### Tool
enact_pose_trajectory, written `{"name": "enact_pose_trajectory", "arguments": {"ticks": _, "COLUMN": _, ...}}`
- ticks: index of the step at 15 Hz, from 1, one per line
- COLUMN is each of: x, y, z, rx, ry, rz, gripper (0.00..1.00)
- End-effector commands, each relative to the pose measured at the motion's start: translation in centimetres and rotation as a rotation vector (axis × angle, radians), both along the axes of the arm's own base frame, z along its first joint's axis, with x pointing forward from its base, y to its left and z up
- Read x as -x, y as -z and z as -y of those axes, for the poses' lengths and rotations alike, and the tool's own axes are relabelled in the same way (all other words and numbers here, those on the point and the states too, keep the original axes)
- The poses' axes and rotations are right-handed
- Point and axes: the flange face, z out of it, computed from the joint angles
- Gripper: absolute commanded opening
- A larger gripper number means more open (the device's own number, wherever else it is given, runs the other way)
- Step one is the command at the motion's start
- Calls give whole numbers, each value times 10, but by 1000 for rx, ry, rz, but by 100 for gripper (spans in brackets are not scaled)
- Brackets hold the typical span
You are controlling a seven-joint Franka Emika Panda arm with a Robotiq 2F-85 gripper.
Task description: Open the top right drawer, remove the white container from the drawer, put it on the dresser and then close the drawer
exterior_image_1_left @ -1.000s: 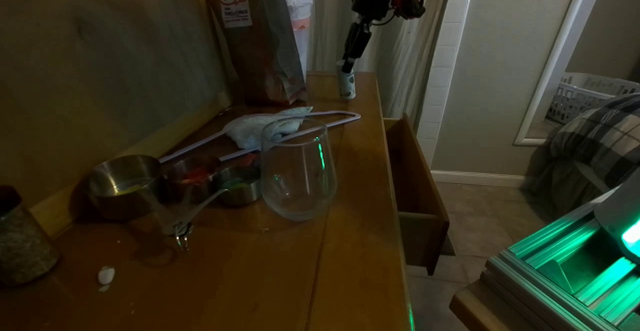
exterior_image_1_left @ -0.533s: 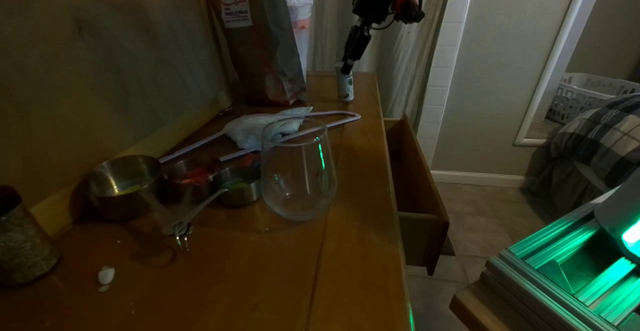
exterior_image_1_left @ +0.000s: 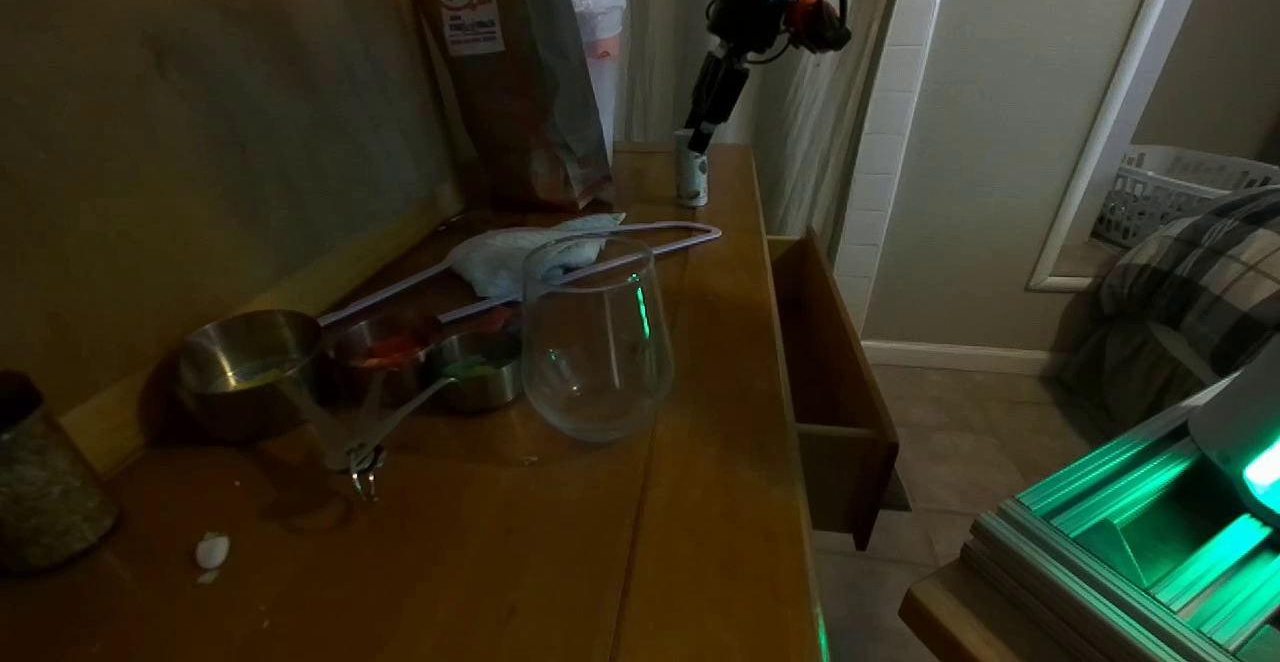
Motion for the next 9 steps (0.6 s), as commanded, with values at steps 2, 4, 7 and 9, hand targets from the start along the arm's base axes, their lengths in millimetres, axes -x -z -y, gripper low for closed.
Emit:
{"name": "enact_pose_trajectory", "arguments": {"ticks": 2, "x": -8, "y": -4, "z": 3, "rx": -11, "ry": -5, "rz": 17, "gripper": 100}}
{"name": "enact_pose_trajectory", "arguments": {"ticks": 4, "x": -7, "y": -10, "z": 5, "rx": -4, "ry": -3, "rz": 29, "gripper": 100}}
{"name": "enact_pose_trajectory", "arguments": {"ticks": 7, "x": -2, "y": -29, "z": 17, "rx": 30, "ry": 7, "rz": 60, "gripper": 100}}
{"name": "enact_pose_trajectory", "arguments": {"ticks": 9, "x": 6, "y": -42, "z": 31, "rx": 65, "ry": 19, "rz": 76, "gripper": 100}}
